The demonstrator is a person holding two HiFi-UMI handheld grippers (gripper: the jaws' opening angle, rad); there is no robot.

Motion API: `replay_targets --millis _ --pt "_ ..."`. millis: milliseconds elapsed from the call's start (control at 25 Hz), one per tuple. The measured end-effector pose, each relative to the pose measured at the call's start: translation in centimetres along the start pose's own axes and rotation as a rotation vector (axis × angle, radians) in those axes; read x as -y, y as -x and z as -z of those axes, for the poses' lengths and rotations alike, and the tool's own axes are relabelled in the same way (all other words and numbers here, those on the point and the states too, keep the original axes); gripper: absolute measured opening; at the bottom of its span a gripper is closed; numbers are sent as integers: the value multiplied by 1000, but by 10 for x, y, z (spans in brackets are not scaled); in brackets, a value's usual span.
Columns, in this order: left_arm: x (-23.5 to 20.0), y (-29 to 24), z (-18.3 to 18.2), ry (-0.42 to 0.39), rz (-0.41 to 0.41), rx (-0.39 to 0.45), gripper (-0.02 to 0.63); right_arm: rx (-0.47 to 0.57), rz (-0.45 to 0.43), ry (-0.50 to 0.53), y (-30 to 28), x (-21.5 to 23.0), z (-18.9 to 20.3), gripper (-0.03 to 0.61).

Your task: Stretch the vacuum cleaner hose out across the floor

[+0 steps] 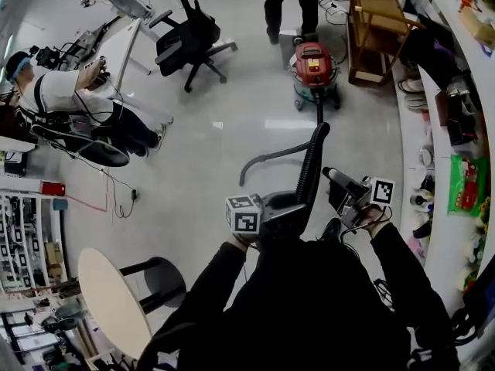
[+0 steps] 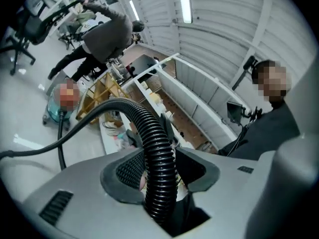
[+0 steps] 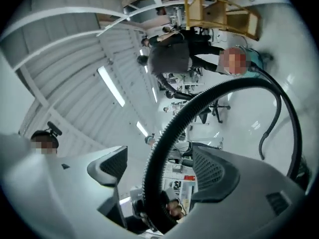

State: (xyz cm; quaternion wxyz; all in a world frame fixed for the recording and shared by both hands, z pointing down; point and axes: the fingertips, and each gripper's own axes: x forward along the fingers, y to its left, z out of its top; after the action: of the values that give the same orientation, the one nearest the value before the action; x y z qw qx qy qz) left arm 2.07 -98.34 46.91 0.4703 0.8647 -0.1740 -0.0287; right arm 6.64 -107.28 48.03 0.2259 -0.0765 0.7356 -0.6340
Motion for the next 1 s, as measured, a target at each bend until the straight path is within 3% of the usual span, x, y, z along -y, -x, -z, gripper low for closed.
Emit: replay_targets --millis 80,280,400,520,600,680,880,1000 --pt "13 -19 22 -74 -63 -33 207 7 -14 -65 3 5 7 410" --pt "36 -33 78 -208 -158 -199 207 -39 -88 -107 -3 -7 33 405" --pt "39 -24 100 -248 -202 -297 207 -143 -149 -21 -19 -44 57 339" --pt "55 -11 114 -187 -132 -313 207 -233 -137 114 -18 -61 89 260" --pt "58 6 120 -134 -99 -270 216 -248 -109 147 -9 -60 109 198" --pt "48 34 122 -81 -106 -191 218 -283 -78 206 1 -60 133 190" --pt "21 112 82 106 -148 112 218 -455 44 417 9 -58 219 189" --pt "38 114 68 192 -19 182 272 -512 104 523 9 -55 267 187"
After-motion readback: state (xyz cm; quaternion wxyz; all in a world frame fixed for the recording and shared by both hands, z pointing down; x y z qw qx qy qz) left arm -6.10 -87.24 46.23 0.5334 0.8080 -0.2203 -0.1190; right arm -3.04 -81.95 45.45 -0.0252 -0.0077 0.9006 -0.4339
